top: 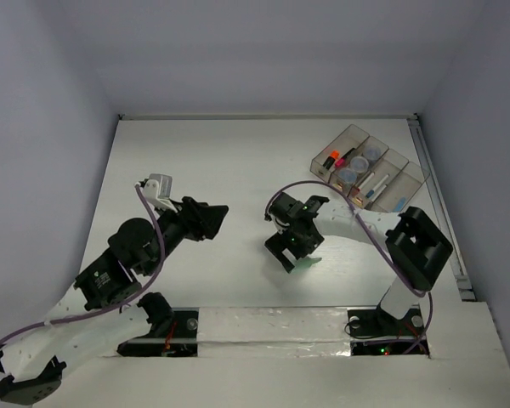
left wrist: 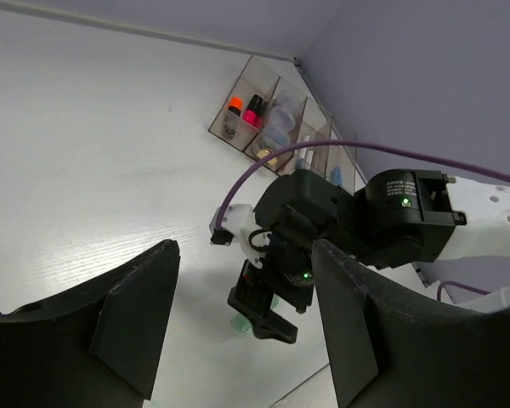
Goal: Sort the stationery into containers
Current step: Move the pen to the center of the board.
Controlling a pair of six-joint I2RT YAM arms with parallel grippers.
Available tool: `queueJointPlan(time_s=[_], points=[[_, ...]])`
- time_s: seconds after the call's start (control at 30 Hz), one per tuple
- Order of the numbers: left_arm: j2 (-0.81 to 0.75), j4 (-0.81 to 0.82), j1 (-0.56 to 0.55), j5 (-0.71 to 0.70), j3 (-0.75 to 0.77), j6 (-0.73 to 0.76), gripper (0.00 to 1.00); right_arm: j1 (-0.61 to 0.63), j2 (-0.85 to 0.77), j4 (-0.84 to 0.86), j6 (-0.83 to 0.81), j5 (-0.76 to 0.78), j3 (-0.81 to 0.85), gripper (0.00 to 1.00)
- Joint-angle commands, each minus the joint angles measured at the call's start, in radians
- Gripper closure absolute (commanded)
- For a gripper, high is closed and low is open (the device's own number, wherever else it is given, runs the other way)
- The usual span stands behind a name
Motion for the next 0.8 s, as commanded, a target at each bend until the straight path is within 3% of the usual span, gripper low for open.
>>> queueJointPlan(time_s=[0.0, 0.3, 0.4, 0.43, 0.5, 0.57, 0.77], points=[[-0.007, -0.005, 0.003, -0.039, 0.066, 0.049, 0.40, 0.009, -0.014, -0.081, 0.004, 0.036, 0.014, 0.00], [-0.033, 0.011, 0.003, -0.018, 0.045, 0.067, 0.40, 0.009, 0.133, -0.090, -0.011, 0.095, 0.052, 0.00], [-0.053, 0.015, 0.003, -0.027, 0.040, 0.070, 0.41, 0.018, 0.154, -0.060, -0.014, 0.092, 0.054, 0.06], [-0.054, 0.014, 0.003, -0.027, 0.040, 0.072, 0.41, 0.018, 0.168, -0.041, -0.017, 0.087, 0.057, 0.19], [-0.054, 0.020, 0.003, -0.025, 0.041, 0.076, 0.41, 0.029, 0.185, -0.015, -0.022, 0.081, 0.077, 0.31], [-0.054, 0.026, 0.003, -0.021, 0.041, 0.078, 0.41, 0.044, 0.214, 0.012, -0.026, 0.073, 0.103, 0.51], [-0.051, 0.038, 0.003, -0.006, 0.025, 0.069, 0.41, 0.064, 0.251, 0.117, -0.060, 0.007, 0.192, 0.66]])
